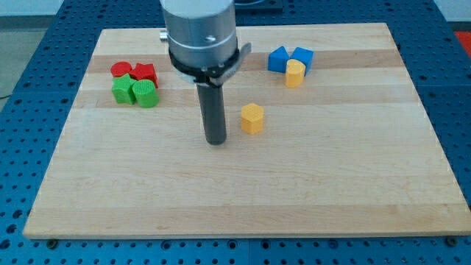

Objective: Move the yellow hexagon closer to the left side of the yellow heart

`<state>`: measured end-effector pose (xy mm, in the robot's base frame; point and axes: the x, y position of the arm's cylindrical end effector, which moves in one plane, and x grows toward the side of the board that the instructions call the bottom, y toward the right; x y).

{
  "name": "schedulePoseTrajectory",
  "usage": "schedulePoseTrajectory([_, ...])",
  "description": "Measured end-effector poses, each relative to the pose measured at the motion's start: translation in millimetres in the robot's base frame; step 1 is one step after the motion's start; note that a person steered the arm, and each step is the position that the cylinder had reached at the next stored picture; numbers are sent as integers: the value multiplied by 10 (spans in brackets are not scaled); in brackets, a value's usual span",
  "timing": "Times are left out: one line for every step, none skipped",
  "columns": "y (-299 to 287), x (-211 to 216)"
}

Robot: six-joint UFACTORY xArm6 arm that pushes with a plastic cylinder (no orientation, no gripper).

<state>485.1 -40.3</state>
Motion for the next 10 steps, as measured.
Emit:
schedulePoseTrajectory([426,-135])
schedulePoseTrajectory([364,-806])
schedulePoseTrajectory([252,-1221])
schedulePoseTrajectory([195,-1052])
schedulePoseTrajectory([145,-662])
schedulePoseTrajectory([305,-457])
schedulePoseTrajectory([367,-632])
schedulePoseTrajectory([367,-1035])
schedulePoseTrajectory([308,-1117])
schedulePoseTrajectory([279,-735])
